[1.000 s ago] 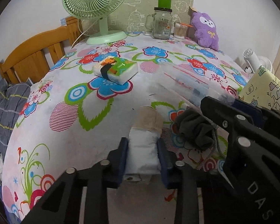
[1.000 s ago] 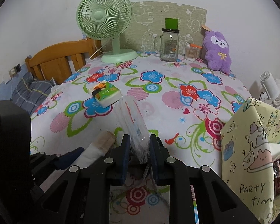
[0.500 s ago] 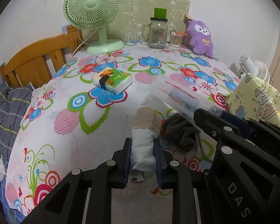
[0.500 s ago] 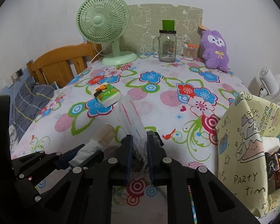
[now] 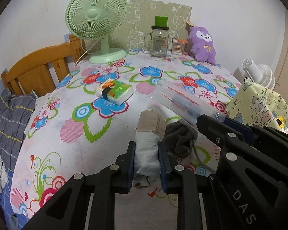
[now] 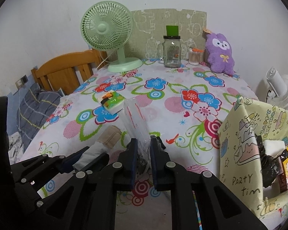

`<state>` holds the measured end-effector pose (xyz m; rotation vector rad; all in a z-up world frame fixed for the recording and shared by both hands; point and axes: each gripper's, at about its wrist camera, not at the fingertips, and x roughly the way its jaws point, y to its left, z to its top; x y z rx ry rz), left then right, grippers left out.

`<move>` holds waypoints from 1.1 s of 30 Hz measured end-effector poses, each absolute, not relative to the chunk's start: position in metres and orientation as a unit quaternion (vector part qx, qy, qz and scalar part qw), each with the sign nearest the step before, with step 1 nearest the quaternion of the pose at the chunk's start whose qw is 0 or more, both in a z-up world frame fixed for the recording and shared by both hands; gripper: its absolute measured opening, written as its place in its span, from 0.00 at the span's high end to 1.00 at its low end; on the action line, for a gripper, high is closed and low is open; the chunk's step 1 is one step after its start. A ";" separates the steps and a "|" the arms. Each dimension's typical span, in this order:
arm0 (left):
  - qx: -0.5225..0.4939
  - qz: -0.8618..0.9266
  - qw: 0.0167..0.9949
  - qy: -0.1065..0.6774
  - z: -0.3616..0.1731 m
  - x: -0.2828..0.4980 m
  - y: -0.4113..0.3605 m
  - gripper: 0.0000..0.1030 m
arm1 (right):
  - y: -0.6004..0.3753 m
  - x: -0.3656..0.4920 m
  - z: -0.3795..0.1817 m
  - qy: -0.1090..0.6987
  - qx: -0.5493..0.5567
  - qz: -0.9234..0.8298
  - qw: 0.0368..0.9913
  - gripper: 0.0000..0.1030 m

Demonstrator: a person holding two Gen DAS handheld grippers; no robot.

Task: Organize soft objects
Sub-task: 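Lift the paper roll and plastic bag and carry them over the paper box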

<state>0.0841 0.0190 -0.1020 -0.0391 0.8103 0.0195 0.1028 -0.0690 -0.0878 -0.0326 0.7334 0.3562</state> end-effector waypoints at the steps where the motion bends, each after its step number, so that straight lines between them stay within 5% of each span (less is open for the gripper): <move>1: -0.018 0.009 0.920 0.391 -0.100 0.083 0.018 0.80 | -0.070 0.103 -0.085 0.354 -0.015 0.173 0.919 0.85; 33: -0.004 -0.005 0.947 0.321 -0.020 0.073 -0.017 0.80 | -0.111 0.088 -0.006 0.294 0.000 0.142 0.945 0.85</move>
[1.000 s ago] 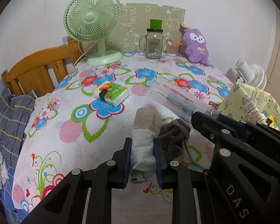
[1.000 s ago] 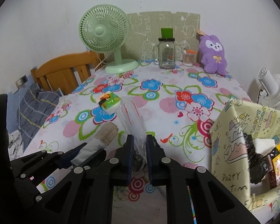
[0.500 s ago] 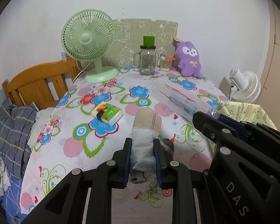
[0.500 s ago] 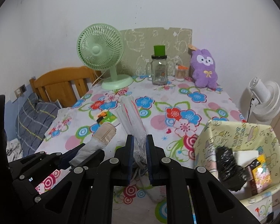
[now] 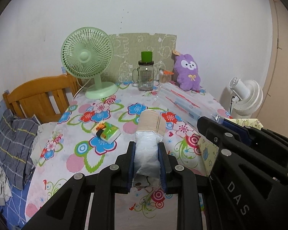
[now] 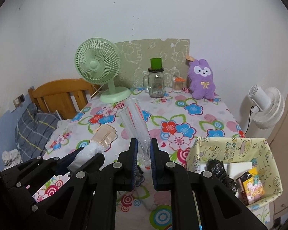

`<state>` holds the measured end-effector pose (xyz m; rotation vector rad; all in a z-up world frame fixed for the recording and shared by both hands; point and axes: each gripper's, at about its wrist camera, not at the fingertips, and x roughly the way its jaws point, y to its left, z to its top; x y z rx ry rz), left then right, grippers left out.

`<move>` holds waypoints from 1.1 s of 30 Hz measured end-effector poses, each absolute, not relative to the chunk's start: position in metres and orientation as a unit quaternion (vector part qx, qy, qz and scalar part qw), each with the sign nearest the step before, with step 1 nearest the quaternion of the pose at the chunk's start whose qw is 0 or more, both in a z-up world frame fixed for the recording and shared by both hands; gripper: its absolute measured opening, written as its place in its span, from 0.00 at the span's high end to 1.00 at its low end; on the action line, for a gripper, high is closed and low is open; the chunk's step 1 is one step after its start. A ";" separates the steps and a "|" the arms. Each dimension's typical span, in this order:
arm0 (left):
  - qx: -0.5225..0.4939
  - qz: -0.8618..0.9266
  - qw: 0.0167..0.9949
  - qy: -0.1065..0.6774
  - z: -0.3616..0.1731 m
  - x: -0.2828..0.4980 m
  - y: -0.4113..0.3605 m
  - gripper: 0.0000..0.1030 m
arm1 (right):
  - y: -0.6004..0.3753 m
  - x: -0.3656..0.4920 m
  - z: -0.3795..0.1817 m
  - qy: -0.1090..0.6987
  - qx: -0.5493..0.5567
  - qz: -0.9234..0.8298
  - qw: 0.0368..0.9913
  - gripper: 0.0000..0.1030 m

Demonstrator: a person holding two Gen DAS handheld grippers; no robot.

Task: Organize soft objects
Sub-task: 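Lift the paper roll and plastic bag and carry them over the paper box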

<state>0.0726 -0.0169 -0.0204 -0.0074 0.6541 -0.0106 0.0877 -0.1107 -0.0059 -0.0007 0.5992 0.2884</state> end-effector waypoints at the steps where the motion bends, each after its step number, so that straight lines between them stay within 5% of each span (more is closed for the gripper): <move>1: -0.003 -0.005 0.947 0.320 -0.019 0.072 -0.018 0.80 | -0.112 0.087 -0.005 0.293 0.000 0.141 0.945 0.85; 33: 0.002 -0.040 0.952 0.302 -0.008 0.078 -0.087 0.80 | -0.181 0.086 0.009 0.282 0.010 0.110 0.953 0.85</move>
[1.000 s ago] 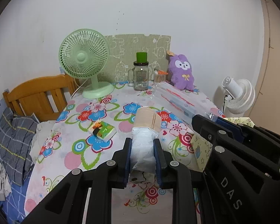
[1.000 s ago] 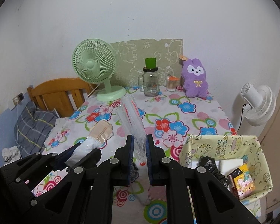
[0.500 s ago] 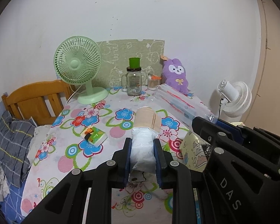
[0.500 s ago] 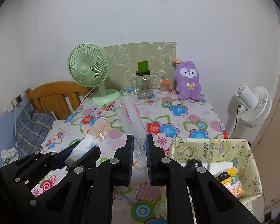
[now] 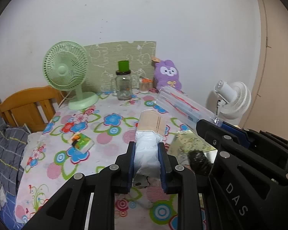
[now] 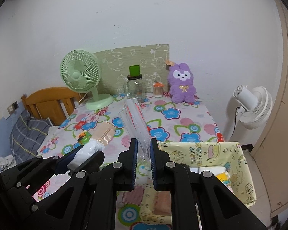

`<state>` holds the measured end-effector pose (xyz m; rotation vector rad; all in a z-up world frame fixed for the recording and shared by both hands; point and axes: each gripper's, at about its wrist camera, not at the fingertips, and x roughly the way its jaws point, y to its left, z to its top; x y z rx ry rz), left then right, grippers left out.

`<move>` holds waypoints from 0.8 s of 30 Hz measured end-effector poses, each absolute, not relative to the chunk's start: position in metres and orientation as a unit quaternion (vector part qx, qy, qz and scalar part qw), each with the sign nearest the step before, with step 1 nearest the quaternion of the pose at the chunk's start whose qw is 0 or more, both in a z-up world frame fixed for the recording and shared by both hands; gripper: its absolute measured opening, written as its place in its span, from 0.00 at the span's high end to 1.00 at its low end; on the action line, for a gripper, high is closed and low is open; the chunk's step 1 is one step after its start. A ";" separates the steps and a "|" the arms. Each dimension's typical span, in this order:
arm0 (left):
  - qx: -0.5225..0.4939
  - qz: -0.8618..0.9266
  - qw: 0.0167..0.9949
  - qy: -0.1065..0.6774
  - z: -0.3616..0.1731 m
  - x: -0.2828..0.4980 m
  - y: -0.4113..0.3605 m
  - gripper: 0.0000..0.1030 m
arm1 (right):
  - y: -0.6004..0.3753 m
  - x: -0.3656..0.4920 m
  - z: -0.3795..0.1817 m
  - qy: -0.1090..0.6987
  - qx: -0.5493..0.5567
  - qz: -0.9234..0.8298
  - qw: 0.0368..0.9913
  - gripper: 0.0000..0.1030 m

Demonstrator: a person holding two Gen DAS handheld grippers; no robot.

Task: Organize soft objects
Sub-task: 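Lift the paper roll and plastic bag and carry them over the paper box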

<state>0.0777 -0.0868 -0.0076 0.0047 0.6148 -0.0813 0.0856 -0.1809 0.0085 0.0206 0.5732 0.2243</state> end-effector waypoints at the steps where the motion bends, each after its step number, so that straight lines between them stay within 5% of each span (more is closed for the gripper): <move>1: 0.002 -0.042 0.952 0.302 -0.007 0.078 -0.089 0.80 | -0.183 0.085 0.008 0.282 0.011 0.108 0.953 0.85; 24: 0.016 -0.104 0.947 0.302 -0.013 0.085 -0.156 0.80 | -0.250 0.080 0.002 0.277 0.025 0.049 0.959 0.85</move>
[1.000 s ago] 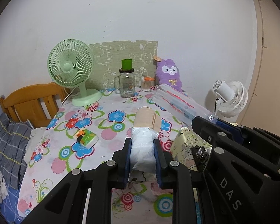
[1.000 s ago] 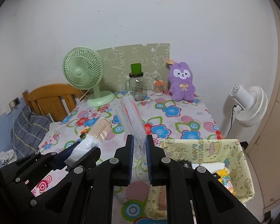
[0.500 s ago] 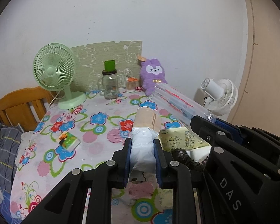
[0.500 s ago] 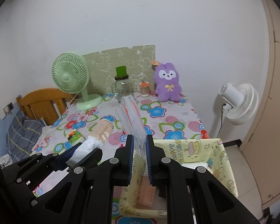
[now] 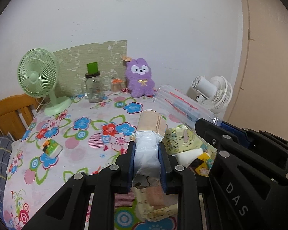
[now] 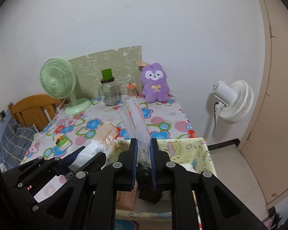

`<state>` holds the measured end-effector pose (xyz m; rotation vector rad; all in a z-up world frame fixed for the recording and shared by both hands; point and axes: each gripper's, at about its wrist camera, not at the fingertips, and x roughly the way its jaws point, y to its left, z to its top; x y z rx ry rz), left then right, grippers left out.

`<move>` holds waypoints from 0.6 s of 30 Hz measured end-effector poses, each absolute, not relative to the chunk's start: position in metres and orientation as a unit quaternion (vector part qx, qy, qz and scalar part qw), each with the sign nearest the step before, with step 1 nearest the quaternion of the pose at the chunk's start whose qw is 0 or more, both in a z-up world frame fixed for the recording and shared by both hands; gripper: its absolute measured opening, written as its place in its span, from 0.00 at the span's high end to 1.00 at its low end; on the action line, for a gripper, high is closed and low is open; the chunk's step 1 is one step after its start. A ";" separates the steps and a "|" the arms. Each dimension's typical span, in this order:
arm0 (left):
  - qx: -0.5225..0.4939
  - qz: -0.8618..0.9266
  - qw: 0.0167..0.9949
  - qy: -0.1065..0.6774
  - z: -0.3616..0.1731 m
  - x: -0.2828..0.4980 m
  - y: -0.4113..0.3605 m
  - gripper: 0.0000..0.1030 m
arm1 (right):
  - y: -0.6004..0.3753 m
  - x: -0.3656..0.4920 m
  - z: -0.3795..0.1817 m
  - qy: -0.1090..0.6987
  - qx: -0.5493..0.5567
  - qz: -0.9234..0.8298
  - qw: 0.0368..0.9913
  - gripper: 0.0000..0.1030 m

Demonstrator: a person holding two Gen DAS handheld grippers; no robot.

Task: Organize soft objects
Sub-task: 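Lift the paper roll and plastic bag and carry them over the paper box, then lower the roll and bag into the paper box and open both tools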

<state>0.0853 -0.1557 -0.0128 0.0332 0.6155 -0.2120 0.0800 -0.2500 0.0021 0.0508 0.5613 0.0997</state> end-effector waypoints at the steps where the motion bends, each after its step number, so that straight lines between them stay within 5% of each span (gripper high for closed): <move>1: 0.017 -0.107 0.947 0.303 -0.014 0.086 -0.158 0.80 | -0.253 0.079 0.001 0.277 0.026 0.046 0.959 0.85; 18: 0.040 -0.148 0.929 0.336 -0.042 0.090 -0.195 0.79 | -0.290 0.077 -0.030 0.311 0.049 0.012 0.949 0.85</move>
